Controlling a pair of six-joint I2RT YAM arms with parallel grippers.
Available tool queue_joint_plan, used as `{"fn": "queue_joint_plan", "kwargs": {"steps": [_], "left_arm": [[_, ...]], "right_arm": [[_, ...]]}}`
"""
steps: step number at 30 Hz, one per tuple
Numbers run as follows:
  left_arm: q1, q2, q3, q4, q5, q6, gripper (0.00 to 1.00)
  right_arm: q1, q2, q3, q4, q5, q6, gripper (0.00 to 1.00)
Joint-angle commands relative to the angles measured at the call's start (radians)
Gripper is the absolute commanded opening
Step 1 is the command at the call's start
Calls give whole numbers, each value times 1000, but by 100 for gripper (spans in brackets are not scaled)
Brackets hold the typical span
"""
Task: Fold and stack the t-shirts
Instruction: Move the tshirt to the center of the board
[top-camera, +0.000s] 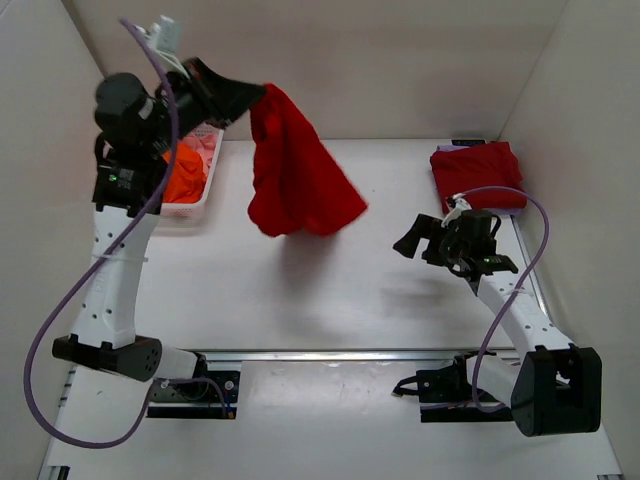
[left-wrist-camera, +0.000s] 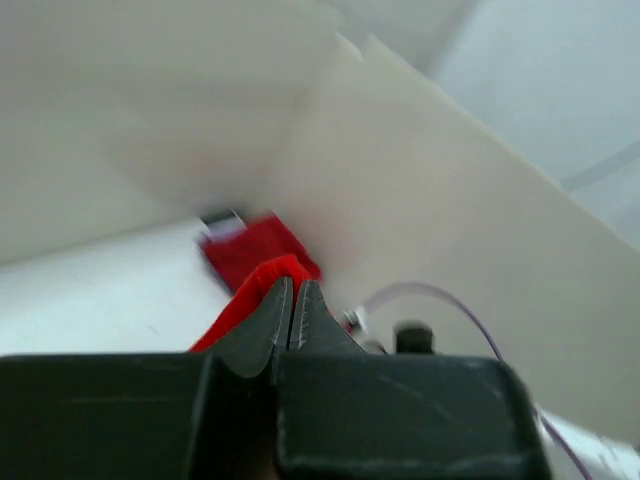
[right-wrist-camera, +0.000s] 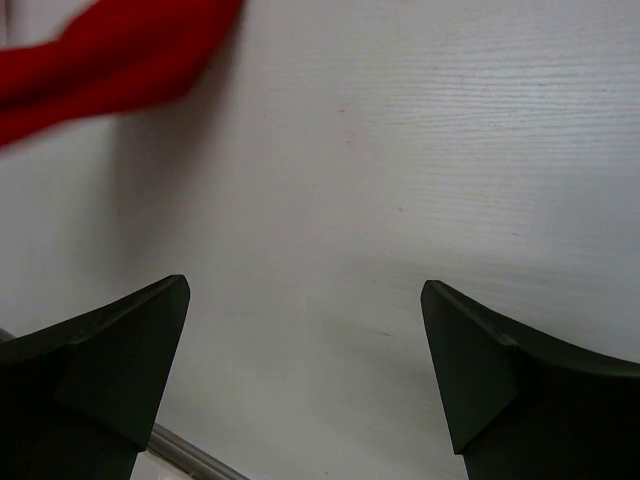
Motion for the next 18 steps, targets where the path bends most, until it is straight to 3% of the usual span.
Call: {"fn": "queue_joint_plan", "kwargs": {"steps": [1, 2, 6, 7, 8, 9, 11, 15, 18], "left_arm": [[-21, -25, -225, -29, 171, -14, 0], [-7, -80, -370, 20, 166, -25, 0], [93, -113, -664, -7, 133, 50, 3], [116, -109, -739, 2, 128, 61, 29], [128, -116, -826, 36, 97, 67, 46], [144, -137, -874, 59, 70, 58, 50], [153, -170, -1009, 130, 36, 46, 53], [64, -227, -1076, 78, -64, 127, 54], [-25, -259, -1123, -14, -140, 165, 56]], "right_arm": [[28, -18, 7, 80, -37, -12, 99], [28, -24, 1, 91, -40, -4, 99], [61, -15, -28, 115, -67, 10, 99], [66, -9, -25, 115, -74, 10, 99], [72, 4, -27, 112, -78, 13, 99], [89, 13, -18, 108, -71, 5, 99], [126, 22, -20, 105, -71, 5, 99], [164, 51, -40, 143, -61, 11, 91], [154, 77, -53, 164, -103, 25, 65]]}}
